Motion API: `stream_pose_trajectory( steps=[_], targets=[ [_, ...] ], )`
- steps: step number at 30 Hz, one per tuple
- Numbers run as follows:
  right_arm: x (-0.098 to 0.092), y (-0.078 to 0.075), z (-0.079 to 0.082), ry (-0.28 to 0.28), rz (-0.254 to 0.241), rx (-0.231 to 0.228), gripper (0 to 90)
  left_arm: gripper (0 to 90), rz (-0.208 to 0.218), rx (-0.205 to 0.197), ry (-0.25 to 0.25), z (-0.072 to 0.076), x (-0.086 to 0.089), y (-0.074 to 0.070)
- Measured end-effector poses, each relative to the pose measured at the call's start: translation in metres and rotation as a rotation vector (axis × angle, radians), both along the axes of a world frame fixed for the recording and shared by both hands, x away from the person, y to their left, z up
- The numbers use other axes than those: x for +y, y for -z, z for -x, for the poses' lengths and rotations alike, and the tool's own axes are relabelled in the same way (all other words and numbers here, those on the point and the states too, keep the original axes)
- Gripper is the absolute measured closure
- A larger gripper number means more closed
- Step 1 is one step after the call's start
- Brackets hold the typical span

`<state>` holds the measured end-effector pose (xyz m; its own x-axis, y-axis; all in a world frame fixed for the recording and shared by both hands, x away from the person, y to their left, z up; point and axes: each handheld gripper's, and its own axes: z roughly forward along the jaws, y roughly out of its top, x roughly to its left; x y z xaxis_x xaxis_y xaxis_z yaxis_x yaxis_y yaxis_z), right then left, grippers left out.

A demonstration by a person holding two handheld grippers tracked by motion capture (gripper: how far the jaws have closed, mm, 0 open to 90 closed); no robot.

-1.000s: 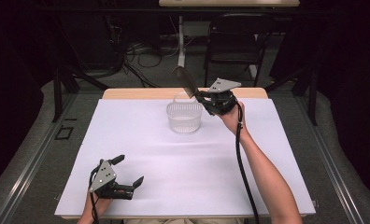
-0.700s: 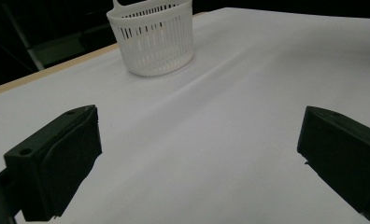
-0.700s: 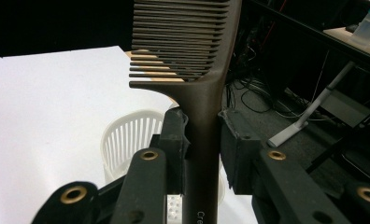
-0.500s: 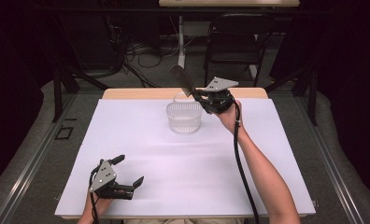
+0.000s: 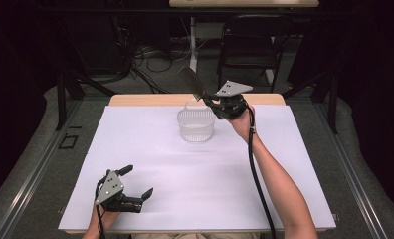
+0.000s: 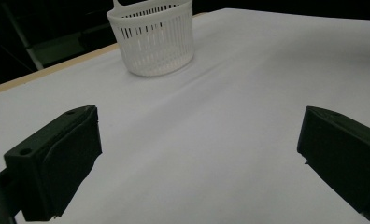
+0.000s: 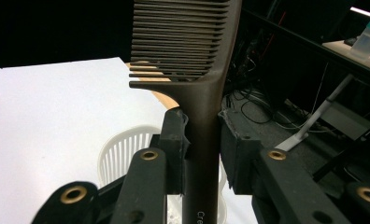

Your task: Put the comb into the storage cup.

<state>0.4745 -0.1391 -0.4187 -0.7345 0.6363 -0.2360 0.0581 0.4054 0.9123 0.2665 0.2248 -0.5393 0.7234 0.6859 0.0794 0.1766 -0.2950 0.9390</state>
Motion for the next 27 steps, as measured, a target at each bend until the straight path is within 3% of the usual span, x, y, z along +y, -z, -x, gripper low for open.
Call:
stream_pose_trajectory(
  steps=[27],
  targets=[
    [0.0090, 0.0096, -0.0088, -0.016, -0.058, -0.034, 72.4, 0.0, 0.000, -0.001, -0.003, 0.0003, 0.0009, -0.0001]
  ],
)
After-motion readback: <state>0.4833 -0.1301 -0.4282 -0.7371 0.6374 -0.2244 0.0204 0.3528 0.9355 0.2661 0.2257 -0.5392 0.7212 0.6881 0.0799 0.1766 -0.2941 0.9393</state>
